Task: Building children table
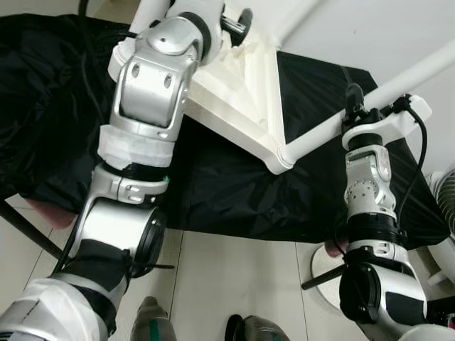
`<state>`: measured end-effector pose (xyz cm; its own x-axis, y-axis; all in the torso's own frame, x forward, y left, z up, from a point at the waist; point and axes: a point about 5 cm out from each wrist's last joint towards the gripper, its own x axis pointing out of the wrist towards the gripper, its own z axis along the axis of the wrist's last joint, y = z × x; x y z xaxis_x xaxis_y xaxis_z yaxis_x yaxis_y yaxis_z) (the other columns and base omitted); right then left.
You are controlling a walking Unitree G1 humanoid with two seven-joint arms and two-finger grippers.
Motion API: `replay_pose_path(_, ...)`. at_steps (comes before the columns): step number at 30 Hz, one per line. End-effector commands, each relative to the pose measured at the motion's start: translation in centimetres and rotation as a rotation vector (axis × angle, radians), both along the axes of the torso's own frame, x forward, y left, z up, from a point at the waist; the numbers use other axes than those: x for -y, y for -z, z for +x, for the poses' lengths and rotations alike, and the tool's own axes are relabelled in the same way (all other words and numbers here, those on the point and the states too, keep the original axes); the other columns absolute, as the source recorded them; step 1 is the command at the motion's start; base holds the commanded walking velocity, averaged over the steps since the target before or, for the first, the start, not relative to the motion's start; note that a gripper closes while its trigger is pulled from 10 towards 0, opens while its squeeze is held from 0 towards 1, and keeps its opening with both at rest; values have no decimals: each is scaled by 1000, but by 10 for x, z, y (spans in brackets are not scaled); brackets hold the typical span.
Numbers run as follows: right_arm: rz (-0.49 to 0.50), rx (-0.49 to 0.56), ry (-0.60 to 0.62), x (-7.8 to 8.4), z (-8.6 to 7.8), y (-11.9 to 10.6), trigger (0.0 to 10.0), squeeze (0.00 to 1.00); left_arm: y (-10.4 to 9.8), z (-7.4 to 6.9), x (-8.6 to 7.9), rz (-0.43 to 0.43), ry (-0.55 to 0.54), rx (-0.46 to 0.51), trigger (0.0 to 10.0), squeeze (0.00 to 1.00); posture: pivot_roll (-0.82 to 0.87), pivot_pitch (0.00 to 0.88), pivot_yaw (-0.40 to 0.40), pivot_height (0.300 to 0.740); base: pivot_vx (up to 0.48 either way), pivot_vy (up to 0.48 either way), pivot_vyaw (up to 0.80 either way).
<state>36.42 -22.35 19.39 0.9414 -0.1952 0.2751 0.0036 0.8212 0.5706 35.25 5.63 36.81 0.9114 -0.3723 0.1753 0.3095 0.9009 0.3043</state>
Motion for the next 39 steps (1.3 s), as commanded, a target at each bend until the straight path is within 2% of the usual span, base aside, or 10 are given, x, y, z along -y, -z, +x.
replay_pose_path(1,175,-367,55,9,-21,93,0,0,-34,-8,-12,-94,-222,193,10000,0,160,107,-52,740,0,0,0)
replay_pose_path(5,292,-341,116,20,-27,101,0,0,-35,-5,-5,-74,-200,173,10000,0,166,113,-53,740,0,0,0)
replay_pose_path(11,308,-334,200,48,-45,115,0,0,-24,-1,4,-57,-185,127,10000,0,164,127,-48,740,0,0,0)
replay_pose_path(15,306,-337,216,55,-50,118,0,0,-20,-1,6,-55,-181,116,10000,0,166,130,-50,740,0,0,0)
replay_pose_path(16,308,-328,244,73,-61,122,0,0,-11,-3,13,-39,-167,95,10000,0,163,140,-49,740,0,0,0)
replay_pose_path(24,334,-342,296,96,-72,129,0,0,19,-9,40,-3,-16,3,10000,0,172,149,-56,740,0,0,0)
replay_pose_path(30,432,-358,309,97,-77,139,0,0,47,-14,60,59,39,-70,10000,0,177,156,-57,740,0,0,0)
replay_pose_path(34,438,-365,305,95,-78,142,0,0,49,-15,62,64,44,-78,10000,0,177,156,-57,740,0,0,0)
replay_pose_path(37,565,-371,331,92,-84,155,0,0,52,-16,63,74,47,-75,10000,0,185,164,-59,740,0,0,0)
replay_pose_path(39,558,-378,319,90,-84,156,0,0,53,-17,64,72,54,-76,10000,0,186,165,-57,740,0,0,0)
